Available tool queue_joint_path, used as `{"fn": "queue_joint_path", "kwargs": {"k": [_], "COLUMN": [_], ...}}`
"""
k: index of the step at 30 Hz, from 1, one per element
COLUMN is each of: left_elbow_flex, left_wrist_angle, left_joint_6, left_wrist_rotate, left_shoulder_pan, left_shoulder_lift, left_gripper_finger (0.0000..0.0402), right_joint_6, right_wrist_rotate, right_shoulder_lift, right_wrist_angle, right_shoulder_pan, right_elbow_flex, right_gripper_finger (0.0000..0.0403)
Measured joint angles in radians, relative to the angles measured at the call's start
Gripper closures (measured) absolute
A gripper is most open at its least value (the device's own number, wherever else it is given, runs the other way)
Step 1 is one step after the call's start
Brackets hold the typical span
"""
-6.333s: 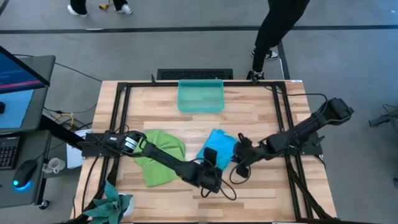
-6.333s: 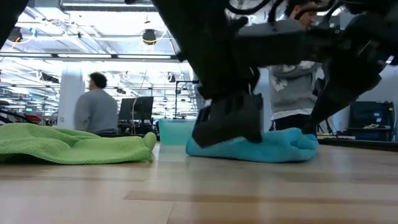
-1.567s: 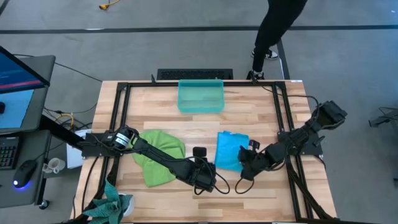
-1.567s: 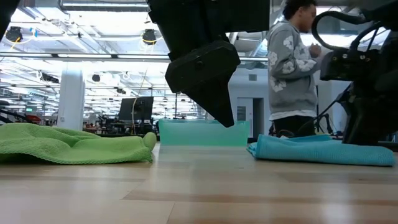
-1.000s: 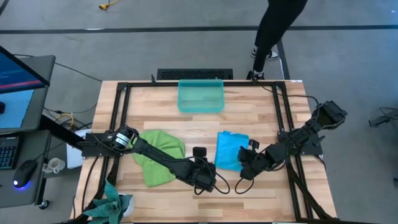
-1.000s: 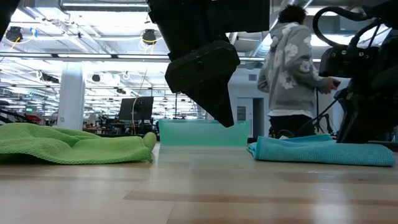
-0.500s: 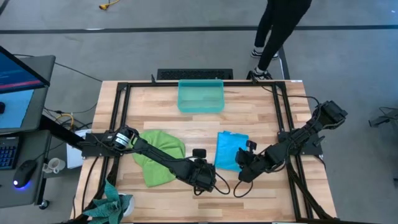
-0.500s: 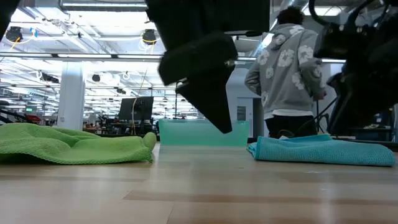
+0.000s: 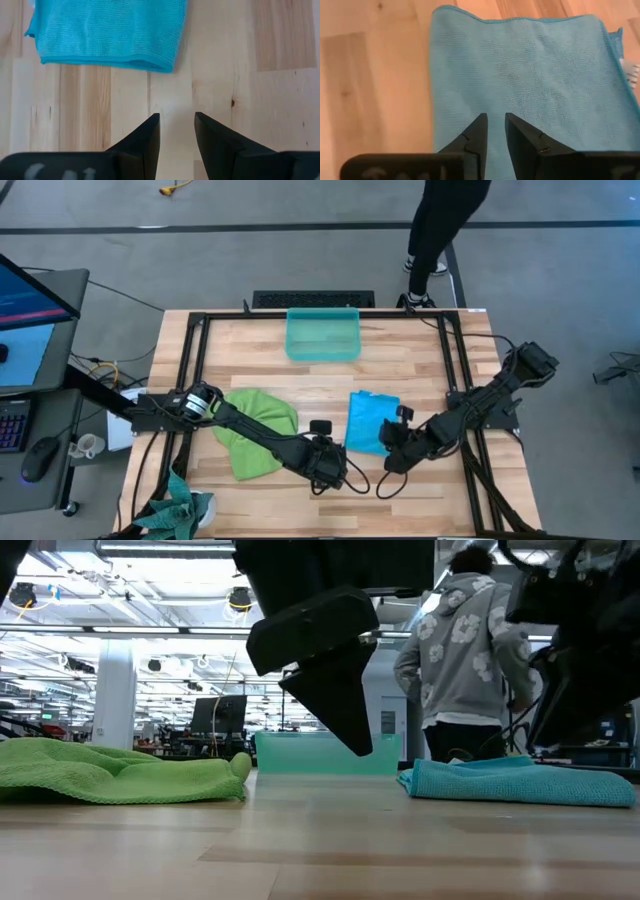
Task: Roll microfiber towels into tight, uniform cylinder then place into a basket
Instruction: Roll the blue microfiber cloth
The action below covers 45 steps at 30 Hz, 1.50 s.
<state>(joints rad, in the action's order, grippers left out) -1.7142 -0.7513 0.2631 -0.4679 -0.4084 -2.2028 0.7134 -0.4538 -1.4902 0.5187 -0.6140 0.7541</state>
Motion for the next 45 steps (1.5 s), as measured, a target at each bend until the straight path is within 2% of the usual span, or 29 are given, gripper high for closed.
{"fn": "queue_joint_path", "kwargs": {"k": [4, 10, 12, 16, 21, 27, 32, 37, 45], "left_elbow_flex": [0.000, 0.000, 0.000, 0.000, 0.000, 0.060, 0.133, 0.136, 0.136], "left_wrist_angle": [0.000, 0.000, 0.001, 0.029, 0.144, 0.344, 0.508, 0.582, 0.586], "left_joint_6": [0.023, 0.034, 0.022, -0.043, -0.196, -0.366, -0.408, -0.467, -0.415], "left_wrist_rotate": [0.000, 0.004, 0.033, 0.042, 0.041, 0.045, 0.042, 0.038, 0.090], "left_shoulder_pan": [0.000, 0.000, 0.000, -0.006, -0.030, -0.038, 0.005, 0.051, 0.152], "left_shoulder_lift": [0.000, 0.000, 0.000, 0.000, 0.000, 0.000, -0.002, -0.002, -0.003], "left_gripper_finger": [0.0273, 0.0227, 0.0213, 0.0199, 0.0198, 0.0198, 0.0198, 0.0198, 0.0198], "right_joint_6": [0.050, 0.152, 0.204, 0.335, 0.420, 0.371, 0.300, 0.299, 0.299], "right_wrist_rotate": [-0.009, -0.132, -0.170, -0.181, -0.180, -0.199, -0.217, -0.217, -0.207], "right_shoulder_lift": [0.000, 0.000, 0.000, -0.002, -0.002, -0.002, -0.002, -0.002, -0.002], "right_wrist_angle": [0.129, 0.300, 0.331, 0.354, 0.280, 0.178, 0.129, 0.131, 0.131], "right_shoulder_pan": [-0.051, -0.194, -0.241, -0.318, -0.375, -0.387, -0.376, -0.352, -0.333], "right_elbow_flex": [0.081, 0.164, 0.162, 0.139, 0.089, 0.078, 0.078, 0.078, 0.078], "right_gripper_finger": [0.0312, 0.0312, 0.0312, 0.0312, 0.0312, 0.0312, 0.0312, 0.0312, 0.0312]}}
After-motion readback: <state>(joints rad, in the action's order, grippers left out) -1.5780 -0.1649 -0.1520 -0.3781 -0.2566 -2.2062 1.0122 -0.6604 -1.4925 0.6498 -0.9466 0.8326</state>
